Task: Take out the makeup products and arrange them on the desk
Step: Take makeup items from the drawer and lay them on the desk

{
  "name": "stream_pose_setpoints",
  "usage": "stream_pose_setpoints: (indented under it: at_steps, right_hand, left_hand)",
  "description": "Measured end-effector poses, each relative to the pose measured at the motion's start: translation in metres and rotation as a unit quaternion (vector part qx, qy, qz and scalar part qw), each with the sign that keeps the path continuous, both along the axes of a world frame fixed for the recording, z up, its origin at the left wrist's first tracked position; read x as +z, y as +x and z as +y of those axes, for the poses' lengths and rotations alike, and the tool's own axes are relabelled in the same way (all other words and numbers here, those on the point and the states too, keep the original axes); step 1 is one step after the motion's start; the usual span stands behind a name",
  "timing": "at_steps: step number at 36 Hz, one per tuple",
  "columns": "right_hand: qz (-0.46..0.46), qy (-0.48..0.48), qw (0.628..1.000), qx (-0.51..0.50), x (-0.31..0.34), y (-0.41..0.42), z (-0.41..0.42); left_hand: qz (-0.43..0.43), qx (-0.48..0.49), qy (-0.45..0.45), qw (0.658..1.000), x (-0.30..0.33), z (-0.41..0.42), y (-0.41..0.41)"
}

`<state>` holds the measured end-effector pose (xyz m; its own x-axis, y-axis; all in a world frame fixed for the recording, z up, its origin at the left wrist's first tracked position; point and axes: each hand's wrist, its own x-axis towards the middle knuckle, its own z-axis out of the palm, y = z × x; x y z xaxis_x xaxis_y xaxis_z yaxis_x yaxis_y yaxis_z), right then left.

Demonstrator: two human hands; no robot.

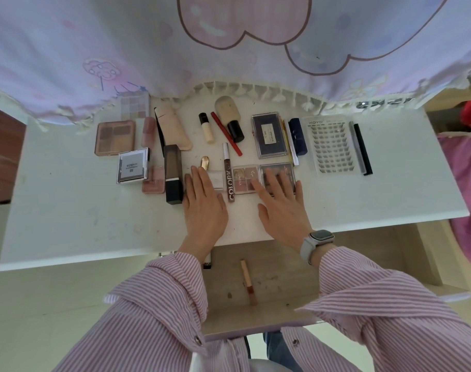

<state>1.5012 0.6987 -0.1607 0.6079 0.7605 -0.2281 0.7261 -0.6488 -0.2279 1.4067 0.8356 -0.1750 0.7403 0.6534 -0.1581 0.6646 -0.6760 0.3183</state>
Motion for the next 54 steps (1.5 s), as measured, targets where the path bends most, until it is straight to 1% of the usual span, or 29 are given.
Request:
stream_pose_setpoints:
  at_steps: [3, 6, 9, 14, 16, 18, 20, 21, 22, 24, 26, 28, 29, 30, 31, 33, 35, 37, 39, 42, 46, 49, 51, 54]
  right_hand:
    - [-0.010, -0.033, 0.999, 0.013, -0.002, 0.000, 0.003]
    - [-0.011, -0.044, 0.999, 0.016, -0.004, 0.000, 0.002]
    - [-0.013, -0.043, 0.999, 0.023, -0.004, 0.000, 0.003]
    - [0.001, -0.029, 1.000, 0.008, -0.005, 0.000, 0.004]
    - [-0.001, 0.025, 1.000, -0.017, -0.003, -0.005, 0.002]
    - [-0.007, 0.125, 0.992, -0.021, -0.002, -0.012, -0.005]
    - [0.000, 0.221, 0.975, 0.019, -0.001, -0.025, -0.018]
    - [0.013, 0.245, 0.969, 0.038, 0.000, -0.032, -0.026]
    - [0.029, 0.249, 0.967, 0.050, -0.002, -0.041, -0.036]
    - [0.073, 0.205, 0.974, 0.058, -0.006, -0.058, -0.054]
    - [0.144, 0.106, 0.983, 0.039, -0.013, -0.072, -0.066]
    - [0.207, -0.031, 0.978, 0.006, -0.029, -0.080, -0.073]
    - [0.243, -0.087, 0.966, -0.014, -0.036, -0.083, -0.074]
    - [0.277, -0.121, 0.953, -0.034, -0.043, -0.086, -0.074]
    - [0.302, -0.135, 0.942, -0.050, -0.049, -0.088, -0.073]
    - [0.325, -0.153, 0.930, -0.077, -0.061, -0.092, -0.066]
    - [0.328, -0.169, 0.924, -0.105, -0.075, -0.098, -0.057]
    - [0.312, -0.169, 0.928, -0.114, -0.091, -0.103, -0.047]
    - [0.289, -0.183, 0.936, -0.086, -0.102, -0.109, -0.041]
    - [0.239, -0.192, 0.950, -0.052, -0.112, -0.108, -0.040]
    - [0.225, -0.178, 0.956, -0.052, -0.117, -0.099, -0.053]
    - [0.224, -0.185, 0.956, -0.034, -0.114, -0.086, -0.070]
    - [0.219, -0.186, 0.957, -0.026, -0.113, -0.076, -0.081]
    - [0.212, -0.195, 0.958, -0.012, -0.112, -0.063, -0.094]
  left_hand:
    - [0.002, -0.009, 0.003, 1.000, -0.003, 0.002, -0.002]
    - [-0.002, -0.007, 0.001, 1.000, -0.004, 0.001, 0.000]
    - [-0.012, 0.002, -0.007, 1.000, -0.005, 0.000, 0.002]
    - [-0.059, -0.014, -0.025, 0.998, 0.000, -0.003, -0.004]
    - [-0.087, -0.022, -0.018, 0.996, 0.004, -0.006, -0.010]
    - [-0.128, -0.032, -0.003, 0.991, 0.009, -0.013, -0.021]
    - [-0.168, -0.055, -0.001, 0.984, 0.013, -0.025, -0.039]
    - [-0.180, -0.073, -0.004, 0.981, 0.014, -0.033, -0.050]
    - [-0.184, -0.093, -0.006, 0.978, 0.014, -0.040, -0.062]
    - [-0.184, -0.136, -0.012, 0.973, 0.009, -0.056, -0.089]
    - [-0.169, -0.165, -0.034, 0.971, -0.002, -0.069, -0.114]
    - [-0.110, -0.157, -0.069, 0.979, -0.016, -0.079, -0.132]
    - [-0.069, -0.142, -0.087, 0.984, -0.022, -0.082, -0.137]
    - [-0.027, -0.120, -0.101, 0.987, -0.027, -0.082, -0.140]
    - [0.011, -0.098, -0.108, 0.989, -0.032, -0.081, -0.141]
    - [0.081, -0.072, -0.119, 0.987, -0.044, -0.077, -0.137]
    - [0.101, -0.069, -0.119, 0.985, -0.056, -0.073, -0.128]
    - [0.105, -0.082, -0.124, 0.983, -0.071, -0.068, -0.117]
    - [0.113, -0.102, -0.127, 0.980, -0.086, -0.065, -0.105]
    - [0.120, -0.126, -0.107, 0.979, -0.104, -0.066, -0.092]
    - [0.097, -0.141, -0.098, 0.980, -0.120, -0.078, -0.082]
    - [0.068, -0.134, -0.064, 0.987, -0.124, -0.091, -0.083]
    - [0.060, -0.119, -0.066, 0.989, -0.125, -0.097, -0.082]
    - [0.092, -0.096, -0.082, 0.988, -0.122, -0.100, -0.078]
